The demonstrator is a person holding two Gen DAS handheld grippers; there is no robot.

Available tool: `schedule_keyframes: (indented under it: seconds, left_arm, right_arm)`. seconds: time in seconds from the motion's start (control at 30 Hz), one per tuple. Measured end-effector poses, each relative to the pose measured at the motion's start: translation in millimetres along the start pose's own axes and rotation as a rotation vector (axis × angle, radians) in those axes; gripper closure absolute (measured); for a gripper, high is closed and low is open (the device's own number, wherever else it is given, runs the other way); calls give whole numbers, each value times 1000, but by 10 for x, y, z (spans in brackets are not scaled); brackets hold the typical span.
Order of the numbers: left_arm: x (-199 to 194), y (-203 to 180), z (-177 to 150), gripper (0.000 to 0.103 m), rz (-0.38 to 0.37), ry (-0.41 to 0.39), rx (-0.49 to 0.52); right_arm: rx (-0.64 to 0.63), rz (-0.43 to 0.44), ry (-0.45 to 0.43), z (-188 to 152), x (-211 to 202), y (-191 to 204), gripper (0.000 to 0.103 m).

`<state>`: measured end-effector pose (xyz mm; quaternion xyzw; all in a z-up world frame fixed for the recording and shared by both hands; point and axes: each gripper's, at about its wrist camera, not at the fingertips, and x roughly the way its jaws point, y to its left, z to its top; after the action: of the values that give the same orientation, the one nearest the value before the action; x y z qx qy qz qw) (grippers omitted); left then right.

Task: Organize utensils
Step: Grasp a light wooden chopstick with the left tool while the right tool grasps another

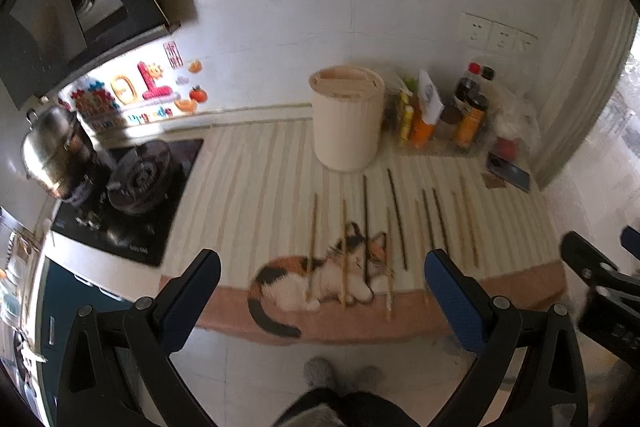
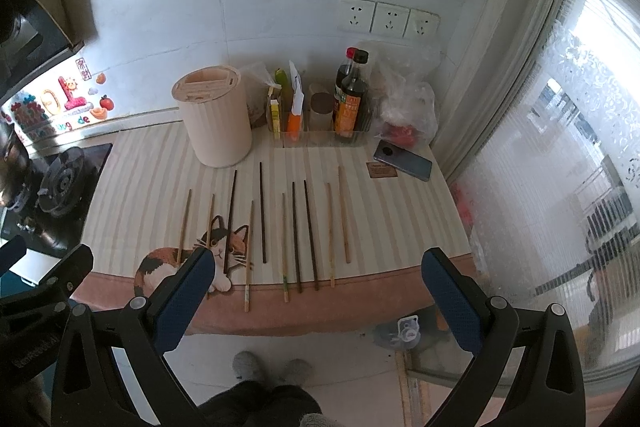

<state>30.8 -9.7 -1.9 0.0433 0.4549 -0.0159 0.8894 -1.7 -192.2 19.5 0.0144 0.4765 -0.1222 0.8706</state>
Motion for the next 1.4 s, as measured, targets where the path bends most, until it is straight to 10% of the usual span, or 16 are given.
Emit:
schedule_keyframes:
  seconds: [0.37,0.57,0.8,0.97,1.07,1.2,1.4]
  left_arm:
    - [1159,300,-44,0,179,88,-45]
    - [2022,452,-175,3,110,260,-62]
    - [3118,340,-348,44,-13,482,-1]
    - [3603,268,-437,49,-54,560,16]
    - [3672,215,-414,53,-83,522,29]
    - [3717,98,-411,95,-102,491,84]
    - [3705,349,-533,98,-55,511,51]
  right_arm:
    - [24,104,34,-46,875,48,6]
    - [-10,127,145,-109,1643,306,29]
    - [37,167,331,-235,2666,666,58]
    - [60,136,434,-294,3183,866,59]
    - [85,130,487,-294,3373,920,59]
    - [110,128,519,-236,3520,975,59]
    - [79,150,522,-87,3614,1319,59]
